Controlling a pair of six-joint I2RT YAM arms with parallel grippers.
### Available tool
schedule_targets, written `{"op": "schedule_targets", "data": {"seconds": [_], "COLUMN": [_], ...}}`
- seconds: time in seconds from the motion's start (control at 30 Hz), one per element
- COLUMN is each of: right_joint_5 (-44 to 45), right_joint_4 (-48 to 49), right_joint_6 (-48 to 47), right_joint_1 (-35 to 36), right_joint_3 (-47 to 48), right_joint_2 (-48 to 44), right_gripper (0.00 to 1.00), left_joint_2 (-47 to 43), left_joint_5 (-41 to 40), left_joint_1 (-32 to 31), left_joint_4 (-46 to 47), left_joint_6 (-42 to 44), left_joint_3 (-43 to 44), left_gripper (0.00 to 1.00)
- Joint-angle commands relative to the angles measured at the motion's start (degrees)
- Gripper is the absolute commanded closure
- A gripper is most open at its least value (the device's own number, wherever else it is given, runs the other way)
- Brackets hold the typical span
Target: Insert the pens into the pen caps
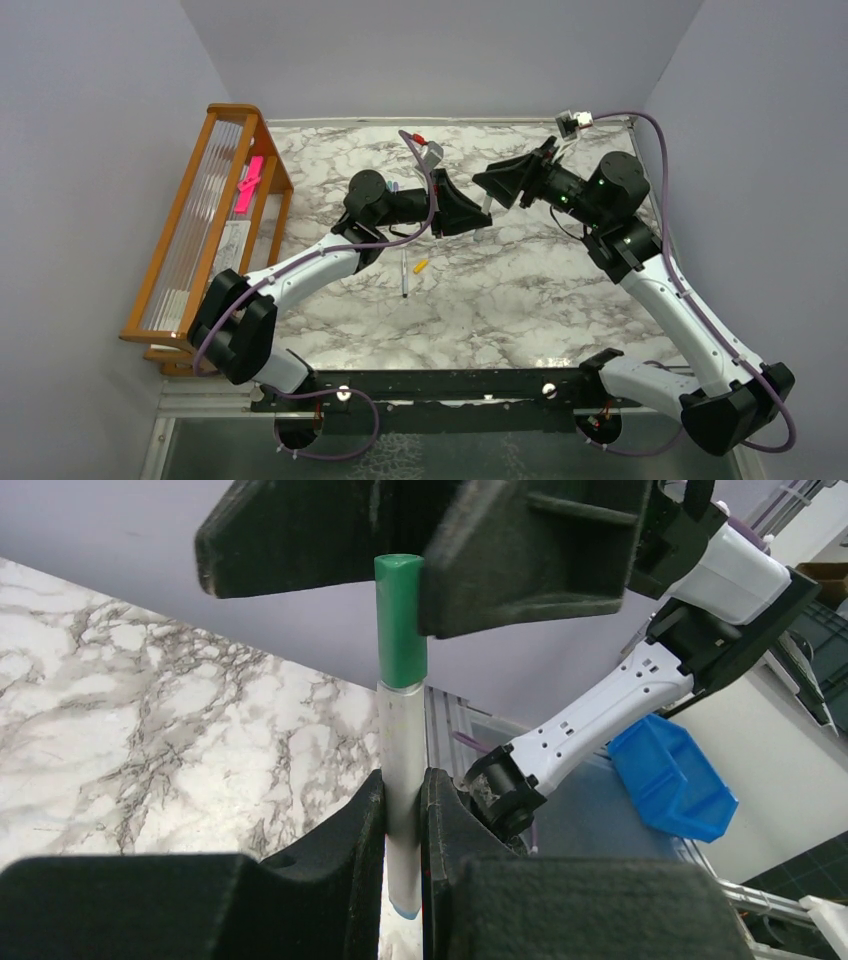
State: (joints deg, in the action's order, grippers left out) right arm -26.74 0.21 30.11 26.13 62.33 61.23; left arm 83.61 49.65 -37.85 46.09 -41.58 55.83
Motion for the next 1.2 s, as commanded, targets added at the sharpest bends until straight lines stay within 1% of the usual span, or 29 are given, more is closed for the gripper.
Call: {"op": "schedule_targets", "data": {"seconds": [0.0, 0.17, 0.4, 0.5, 0.63, 0.9, 0.97, 1.03, 1.07, 1.17], "right_joint_5": [-3.3, -1.7, -0.3, 0.2, 0.5, 0.9, 1.1, 1.4, 1.4, 1.7], "right_joint_4": [1.1, -0.9, -2.1, -2.3, -2.5, -2.9, -3.1, -3.1, -3.1, -3.5], "right_joint_6": [-1.4, -2.1, -2.2, -2.2, -2.2, -2.2, -2.1, -1.8, -1.8, -2.1], "right_joint_1": [-0.1, -0.1, -0.1, -0.1, -0.1, -0.1, -0.2, -0.1, -0.1, -0.1], "right_joint_3": [-0.5, -0.9, -0.7, -0.6, -0.7, -0.8, -0.8, -1.1, -1.3, -1.4], "right_joint_2": [-1.7, -1.6, -1.5, -1.6, -1.6, -1.3, -1.3, -1.4, -1.7, -1.8], "right_gripper": [0.47, 0.52, 0.53, 0.56, 0.63, 0.8, 0.88, 0.97, 0.99, 0.99], "left_joint_2": [0.9, 0.5, -0.5, -0.4, -0.3, -0.6, -0.9, -1.2, -1.3, -1.5], "left_joint_5": [-1.3, -3.7, -6.7, -6.9, -7.0, -6.2, -6.1, -6.1, -6.1, -5.8], "left_joint_1": [0.3, 0.4, 0.7, 0.8, 0.8, 0.7, 0.8, 0.8, 0.8, 1.1], "left_joint_4": [2.6, 2.6, 2.4, 2.4, 2.2, 2.2, 2.2, 2.3, 2.2, 2.2], "left_joint_6": [-0.1, 0.2, 0.7, 0.7, 0.6, 0.3, 0.2, 0.0, -0.1, -0.7], "left_joint_3": [0.3, 0.0, -0.8, -0.8, -1.1, -0.7, -0.7, -0.8, -0.8, -0.7], "left_gripper": [1.0, 1.0, 1.0, 1.0, 1.0, 1.0, 1.0, 1.0, 1.0, 1.0]}}
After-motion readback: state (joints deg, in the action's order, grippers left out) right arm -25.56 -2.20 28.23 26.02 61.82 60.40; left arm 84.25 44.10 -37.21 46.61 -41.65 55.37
